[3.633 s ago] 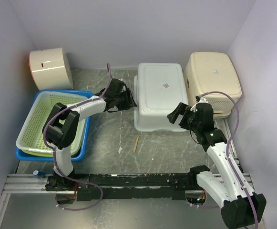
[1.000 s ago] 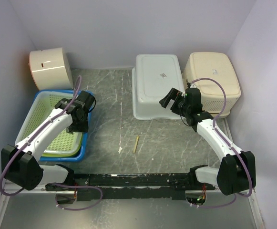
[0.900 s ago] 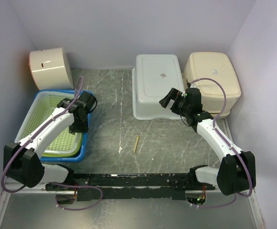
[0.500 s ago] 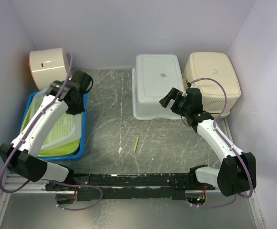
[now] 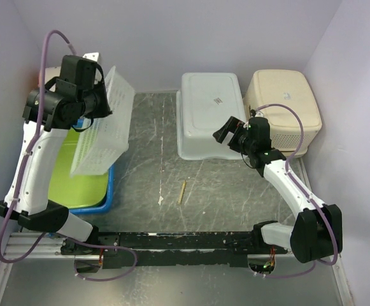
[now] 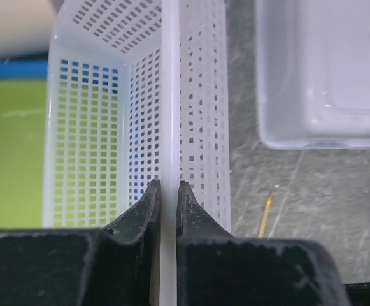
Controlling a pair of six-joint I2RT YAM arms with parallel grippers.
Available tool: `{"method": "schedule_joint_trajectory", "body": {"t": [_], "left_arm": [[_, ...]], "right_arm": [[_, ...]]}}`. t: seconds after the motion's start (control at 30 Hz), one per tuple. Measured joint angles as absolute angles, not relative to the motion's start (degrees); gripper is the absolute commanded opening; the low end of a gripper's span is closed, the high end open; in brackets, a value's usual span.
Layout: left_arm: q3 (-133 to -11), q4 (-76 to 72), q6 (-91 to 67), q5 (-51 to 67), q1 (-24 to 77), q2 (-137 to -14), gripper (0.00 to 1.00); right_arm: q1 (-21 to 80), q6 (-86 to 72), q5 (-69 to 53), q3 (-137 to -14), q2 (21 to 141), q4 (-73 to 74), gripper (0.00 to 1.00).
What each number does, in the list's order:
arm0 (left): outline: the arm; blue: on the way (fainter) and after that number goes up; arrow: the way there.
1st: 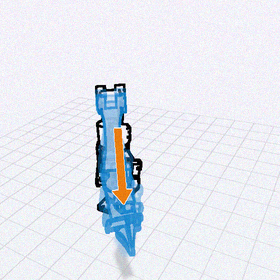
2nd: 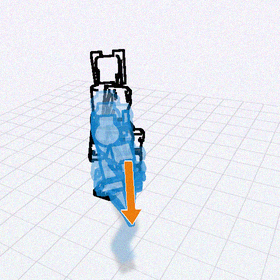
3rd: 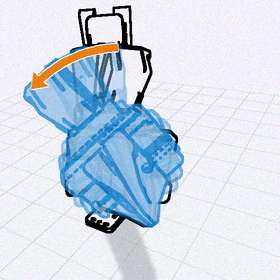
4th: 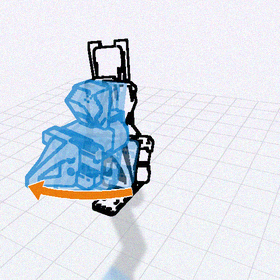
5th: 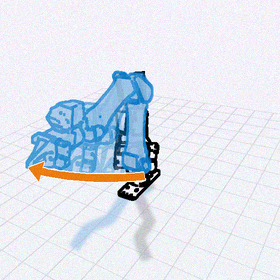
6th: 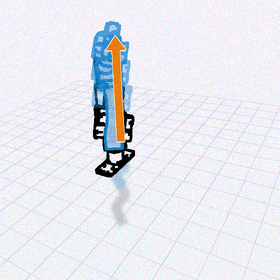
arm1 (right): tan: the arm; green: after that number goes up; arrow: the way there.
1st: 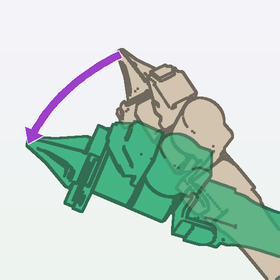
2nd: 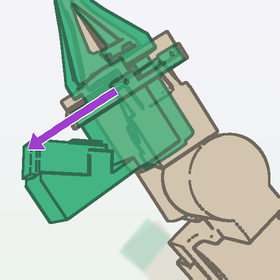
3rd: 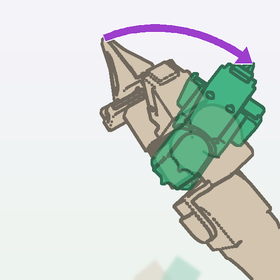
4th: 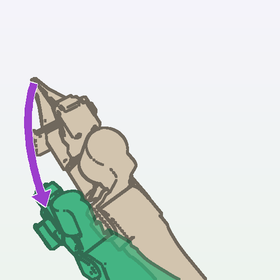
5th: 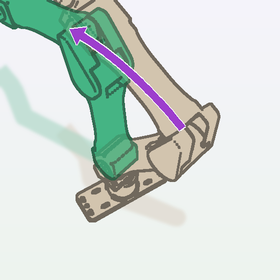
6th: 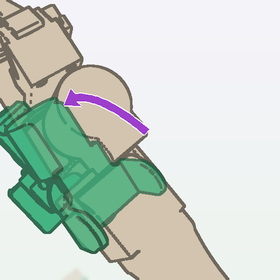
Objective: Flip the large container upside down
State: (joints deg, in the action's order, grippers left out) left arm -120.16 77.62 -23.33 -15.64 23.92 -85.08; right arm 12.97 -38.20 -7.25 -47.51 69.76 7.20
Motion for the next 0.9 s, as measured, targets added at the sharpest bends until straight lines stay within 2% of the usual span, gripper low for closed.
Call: {"method": "schedule_joint_trajectory", "body": {"t": [0.1, 0.27, 0.53, 0.9], "left_arm": [[-122.02, 72.49, -22.68, -11.4, 23.81, -84.95, 0.07], [-118.54, 57.49, -24.38, -1.23, 23.83, -84.75, 0.07], [-98.37, 32.84, -31.86, 10.5, 22.17, -84.71, 0.07], [-73.89, 6.33, -47.13, 25.71, 9.32, -85.19, 0.07]], "right_arm": [[12.97, -38.33, -7.14, -47.51, 69.19, 7.22, 1.0], [12.97, -38.3, -6.55, -47.53, 67.66, 8.05, 1.0], [12.95, -38.0, -3.92, -47.53, 63.66, 10.63, 1.0], [12.93, -37.34, -1.87, -47.55, 62.06, 13.54, 1.0]]}}
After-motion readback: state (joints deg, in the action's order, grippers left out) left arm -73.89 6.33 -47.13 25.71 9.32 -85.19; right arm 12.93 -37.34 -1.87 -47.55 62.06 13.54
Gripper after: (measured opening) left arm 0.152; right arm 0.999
